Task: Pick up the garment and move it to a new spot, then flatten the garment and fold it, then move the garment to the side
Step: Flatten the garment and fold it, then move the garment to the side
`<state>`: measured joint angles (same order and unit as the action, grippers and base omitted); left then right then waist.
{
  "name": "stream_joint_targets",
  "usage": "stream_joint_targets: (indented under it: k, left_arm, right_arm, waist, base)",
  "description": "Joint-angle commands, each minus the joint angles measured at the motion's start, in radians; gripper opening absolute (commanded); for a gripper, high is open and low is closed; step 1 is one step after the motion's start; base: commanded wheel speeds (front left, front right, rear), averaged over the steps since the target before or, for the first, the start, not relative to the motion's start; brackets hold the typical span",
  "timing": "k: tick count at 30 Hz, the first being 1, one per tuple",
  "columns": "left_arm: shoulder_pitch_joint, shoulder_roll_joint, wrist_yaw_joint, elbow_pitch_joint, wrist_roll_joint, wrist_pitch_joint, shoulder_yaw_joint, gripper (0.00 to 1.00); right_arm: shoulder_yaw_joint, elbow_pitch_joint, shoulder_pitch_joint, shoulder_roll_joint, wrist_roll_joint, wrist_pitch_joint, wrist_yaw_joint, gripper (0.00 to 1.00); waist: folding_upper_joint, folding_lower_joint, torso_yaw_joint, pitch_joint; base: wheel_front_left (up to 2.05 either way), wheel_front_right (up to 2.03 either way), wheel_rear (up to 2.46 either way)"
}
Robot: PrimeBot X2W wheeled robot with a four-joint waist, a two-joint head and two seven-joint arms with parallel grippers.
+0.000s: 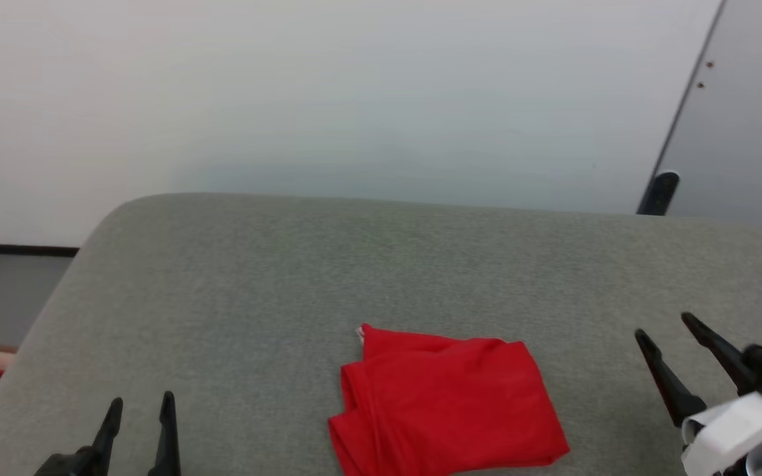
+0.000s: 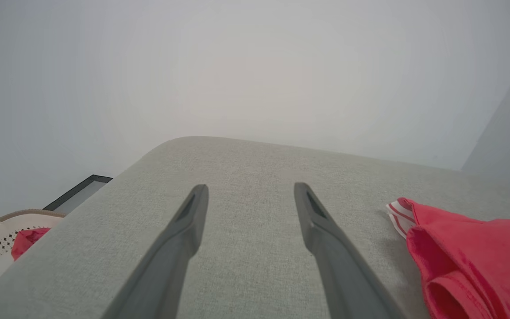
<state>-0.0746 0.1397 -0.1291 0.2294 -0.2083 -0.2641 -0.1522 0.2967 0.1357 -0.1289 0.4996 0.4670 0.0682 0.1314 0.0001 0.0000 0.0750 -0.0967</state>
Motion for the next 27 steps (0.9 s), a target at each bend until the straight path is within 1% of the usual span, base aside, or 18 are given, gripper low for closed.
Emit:
stream_joint_targets:
  k: [1,7,13,27]
  left_arm:
    - [-0.005,0.003,-0.003,-0.004,0.01,0.0,0.0,1.0]
    - [-0.004,0.009,-0.003,-0.006,0.008,0.0,0.002,1.0]
    - [-0.014,0.011,-0.003,-0.009,0.015,0.0,0.0,1.0]
    - [-0.013,0.019,-0.003,0.0,0.012,0.0,0.002,1.0]
  right_arm:
    - [-0.02,0.015,0.018,-0.016,-0.01,0.028,-0.001,1.0]
    - [-0.084,0.068,0.065,-0.054,-0.053,0.103,-0.002,1.0]
    - [-0.128,0.089,0.111,-0.09,-0.071,0.138,-0.002,1.0]
    - [-0.153,0.09,0.139,-0.11,-0.095,0.138,-0.001,1.0]
  waist:
    - [-0.0001,0.0,-0.021,0.005]
    - [-0.0001,0.0,-0.033,0.011]
    - [-0.0001,0.0,-0.034,0.014]
    - [-0.0001,0.0,-0.024,0.017]
  base:
    - [0.0,0.0,0.0]
    - [0.0,0.0,0.0]
    - [0.0,0.0,0.0]
    - [0.0,0.0,0.0]
